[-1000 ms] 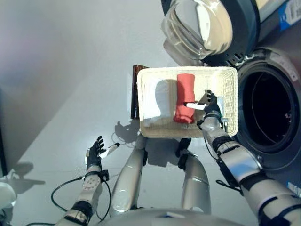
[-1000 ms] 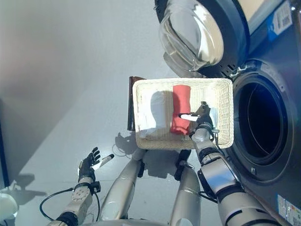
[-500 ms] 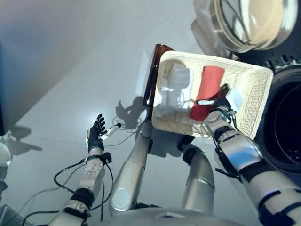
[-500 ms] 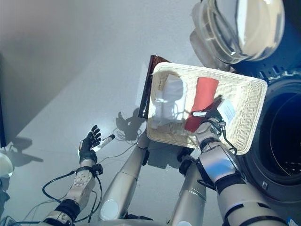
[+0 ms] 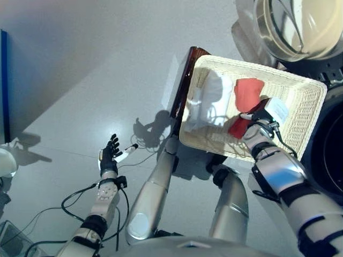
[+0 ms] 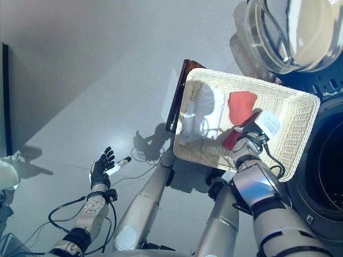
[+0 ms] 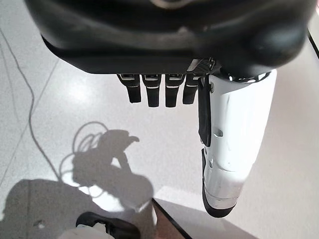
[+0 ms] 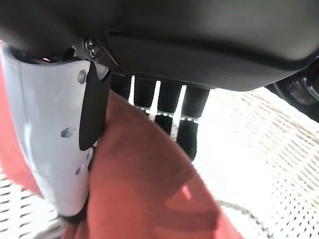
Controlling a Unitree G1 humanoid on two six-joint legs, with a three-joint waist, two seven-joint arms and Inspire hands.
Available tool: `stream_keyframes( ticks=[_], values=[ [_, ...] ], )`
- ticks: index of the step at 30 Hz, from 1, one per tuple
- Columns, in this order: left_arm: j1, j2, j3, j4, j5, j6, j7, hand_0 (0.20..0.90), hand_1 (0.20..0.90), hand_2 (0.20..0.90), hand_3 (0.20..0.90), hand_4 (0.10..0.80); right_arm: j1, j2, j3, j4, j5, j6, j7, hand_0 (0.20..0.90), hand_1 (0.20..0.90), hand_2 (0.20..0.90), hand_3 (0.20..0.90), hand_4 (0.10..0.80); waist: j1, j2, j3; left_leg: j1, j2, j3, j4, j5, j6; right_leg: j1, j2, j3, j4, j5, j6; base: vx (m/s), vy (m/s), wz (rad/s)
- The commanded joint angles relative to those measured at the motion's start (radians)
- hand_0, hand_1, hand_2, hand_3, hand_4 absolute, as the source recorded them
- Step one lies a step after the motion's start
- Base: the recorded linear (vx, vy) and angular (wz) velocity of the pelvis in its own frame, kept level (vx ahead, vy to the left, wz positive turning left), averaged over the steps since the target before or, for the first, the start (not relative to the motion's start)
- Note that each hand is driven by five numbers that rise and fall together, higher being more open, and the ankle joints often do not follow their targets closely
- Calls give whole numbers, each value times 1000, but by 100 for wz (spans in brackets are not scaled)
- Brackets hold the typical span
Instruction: Pick up the clothes and place them into the washing machine
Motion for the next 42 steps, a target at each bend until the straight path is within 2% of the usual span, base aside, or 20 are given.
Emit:
stream_keyframes(
  ticks=[1,6,12,16,17,18,20,21,23,24,25,27,28,33,36,39,42],
  values=[
    [34,7,-12,7,18,-36,14,900,900,900,900,800,60,10,-2,-10,-31,-11,15,200,200,200,200,300,16,73,8,-3,-32,47,66,-132,-25,96,-6,36,-180,131,9,12,3,-7],
    [45,2,-19,51,17,-37,2,900,900,900,900,800,110,-8,-56,-26,18,-45,12,200,200,200,200,300,-5,65,-17,40,-20,63,42,-130,-24,138,2,49,-227,149,15,22,-10,-10],
    [60,9,-5,103,5,-40,-12,900,900,900,900,800,163,-39,-157,-83,165,-134,28,200,200,200,200,300,-34,61,-44,95,-9,84,9,-129,-26,185,8,68,-283,174,24,21,-1,-12],
    [68,7,11,152,2,-37,-41,900,900,900,900,800,227,-80,-344,-111,476,-246,89,200,200,200,200,300,-70,65,-72,150,6,99,-30,-127,-27,232,21,87,-347,190,28,26,-23,-23],
    [77,8,14,143,-4,-38,-52,900,900,900,900,800,244,-73,-375,-131,555,-277,131,200,200,200,200,300,-72,67,-78,162,9,104,-43,-122,-27,240,23,93,-363,198,28,-86,22,-19],
    [82,9,17,139,-6,-39,-59,900,900,900,900,800,263,-72,-409,-145,631,-297,153,200,200,200,200,300,-75,72,-75,155,13,116,-48,-88,-23,236,24,91,-379,232,23,-96,13,-26],
    [88,1,9,140,-17,-39,-80,900,900,900,900,800,285,-49,-487,-197,857,-366,239,200,200,200,200,300,-86,80,-79,168,17,125,-56,-85,-23,240,30,100,-388,233,23,-50,6,-38],
    [90,0,12,137,-24,-38,-90,900,900,900,900,800,300,-47,-492,-190,870,-372,243,200,200,200,200,300,-87,82,-81,172,20,126,-58,-86,-22,238,33,105,-387,231,22,-5,-6,-30],
    [85,-11,5,162,-47,-42,-102,900,900,900,900,800,321,-4,-535,-256,1037,-429,316,200,200,200,200,300,-100,85,-81,172,23,132,-54,-89,-20,229,38,118,-381,227,20,-11,-5,-23],
    [85,-10,5,162,-47,-43,-103,900,900,900,900,800,321,-4,-535,-256,1037,-429,316,200,200,200,200,300,-100,85,-82,172,23,133,-54,-89,-20,229,38,118,-381,227,20,-2,13,-21],
    [86,-27,-6,174,-62,-44,-118,900,900,900,900,800,340,30,-577,-319,1143,-469,361,200,200,200,200,300,-115,92,-83,174,25,136,-54,-92,-19,223,44,128,-378,225,19,5,1,-16],
    [88,-33,-14,187,-68,-46,-128,900,900,900,900,800,347,35,-604,-329,1195,-479,390,200,200,200,200,300,-116,95,-85,177,26,139,-55,-93,-19,223,46,131,-377,222,20,5,2,-17],
    [90,-45,-26,202,-82,-47,-143,900,900,900,900,800,343,58,-631,-362,1262,-515,416,200,200,200,200,300,-125,105,-88,180,29,142,-56,-94,-20,220,48,135,-375,220,18,4,7,-13],
    [91,-60,-57,234,-125,-57,-170,900,900,900,900,800,338,113,-683,-483,1377,-600,452,200,200,200,200,300,-140,118,-93,191,36,150,-67,-93,-21,216,62,151,-375,216,16,11,-9,-18],
    [85,-67,-70,245,-140,-61,-172,900,900,900,900,800,320,113,-687,-502,1378,-620,438,200,200,200,200,300,-146,129,-96,198,38,154,-74,-92,-24,215,66,160,-376,217,14,16,-9,-8],
    [87,-70,-77,251,-149,-65,-173,900,900,900,900,800,290,94,-690,-509,1365,-631,418,200,200,200,200,300,-150,140,-103,205,39,160,-76,-95,-25,216,70,169,-375,214,14,22,5,-4],
    [93,-65,-73,253,-154,-70,-174,900,900,900,900,800,236,39,-701,-537,1350,-642,407,200,200,200,200,300,-149,153,-117,217,38,168,-82,-101,-26,218,73,181,-379,215,14,26,19,-11]
  ],
)
